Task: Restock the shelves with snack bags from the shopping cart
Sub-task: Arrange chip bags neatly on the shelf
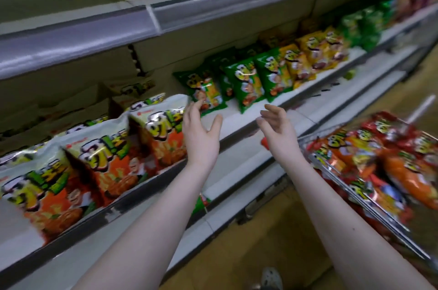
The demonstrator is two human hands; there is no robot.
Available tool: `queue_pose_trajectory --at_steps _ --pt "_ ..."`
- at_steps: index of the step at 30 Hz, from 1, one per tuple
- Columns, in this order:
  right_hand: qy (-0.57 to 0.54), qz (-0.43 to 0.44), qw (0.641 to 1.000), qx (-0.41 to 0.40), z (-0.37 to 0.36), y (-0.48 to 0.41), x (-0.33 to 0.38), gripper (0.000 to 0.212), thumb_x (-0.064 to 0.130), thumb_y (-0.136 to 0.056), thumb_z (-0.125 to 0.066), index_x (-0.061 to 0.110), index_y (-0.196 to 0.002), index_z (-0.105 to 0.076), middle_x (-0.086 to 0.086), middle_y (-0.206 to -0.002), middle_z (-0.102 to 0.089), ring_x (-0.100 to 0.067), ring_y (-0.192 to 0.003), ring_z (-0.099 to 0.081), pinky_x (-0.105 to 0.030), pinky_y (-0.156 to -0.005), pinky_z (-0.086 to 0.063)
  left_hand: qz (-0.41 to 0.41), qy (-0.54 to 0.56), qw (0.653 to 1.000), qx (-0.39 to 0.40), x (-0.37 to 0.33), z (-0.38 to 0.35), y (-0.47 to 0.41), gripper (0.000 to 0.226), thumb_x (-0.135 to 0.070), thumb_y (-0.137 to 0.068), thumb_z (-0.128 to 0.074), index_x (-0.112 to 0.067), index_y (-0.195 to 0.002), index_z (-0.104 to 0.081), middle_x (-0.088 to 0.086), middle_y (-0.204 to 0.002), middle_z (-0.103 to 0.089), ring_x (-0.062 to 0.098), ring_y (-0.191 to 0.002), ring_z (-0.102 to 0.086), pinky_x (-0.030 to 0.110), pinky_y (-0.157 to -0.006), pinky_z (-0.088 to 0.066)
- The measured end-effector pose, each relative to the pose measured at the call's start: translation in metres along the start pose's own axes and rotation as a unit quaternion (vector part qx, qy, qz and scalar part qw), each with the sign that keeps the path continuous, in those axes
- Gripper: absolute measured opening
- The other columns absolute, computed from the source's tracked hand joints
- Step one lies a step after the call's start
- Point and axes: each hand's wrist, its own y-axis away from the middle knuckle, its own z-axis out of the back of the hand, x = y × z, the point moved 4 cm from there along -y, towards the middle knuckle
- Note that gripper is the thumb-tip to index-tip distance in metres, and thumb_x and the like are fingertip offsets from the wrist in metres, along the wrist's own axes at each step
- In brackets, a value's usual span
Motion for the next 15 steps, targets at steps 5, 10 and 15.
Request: queue_pose_trajectory --at_steps 5,10,15 --pt "0.010 -0.009 0.997 -0.071 0.090 0.002 -0.026 0.030 0.028 -0.095 -0.054 0.023 -0.124 -0.048 0.007 -0.118 -0.057 -0.002 -0.106 -0.055 -0.020 -0.088 -0.048 -0.007 0.033 0.995 0.096 -0.039 -0.085 0.016 0.048 -0.028 -0.094 -0.058 -0.021 -0.138 -0.043 0.001 -0.147 -0.039 0.017 -0.137 -0.033 0.035 -0.114 -0.028" --pt "0.006 -0.068 0.986 -0.150 0.172 0.002 -0.068 0.026 0.024 -0.095 -0.055 0.019 -0.120 -0.051 0.000 -0.114 -0.060 -0.011 -0.106 -0.057 -0.022 -0.086 -0.048 -0.019 0.063 0.981 0.182 -0.069 -0.166 0.030 0.047 -0.026 -0.094 -0.059 -0.019 -0.138 -0.043 0.000 -0.144 -0.039 0.003 -0.124 -0.036 0.007 -0.100 -0.031" --pt "0.009 -0.112 0.969 -0.219 0.245 0.000 -0.107 0.028 0.025 -0.096 -0.053 0.016 -0.123 -0.051 0.002 -0.111 -0.059 -0.009 -0.099 -0.057 -0.015 -0.073 -0.044 -0.026 0.050 0.964 0.261 -0.088 -0.244 0.042 0.050 -0.030 -0.093 -0.059 -0.022 -0.139 -0.042 0.000 -0.146 -0.038 0.016 -0.134 -0.037 0.036 -0.112 -0.031"
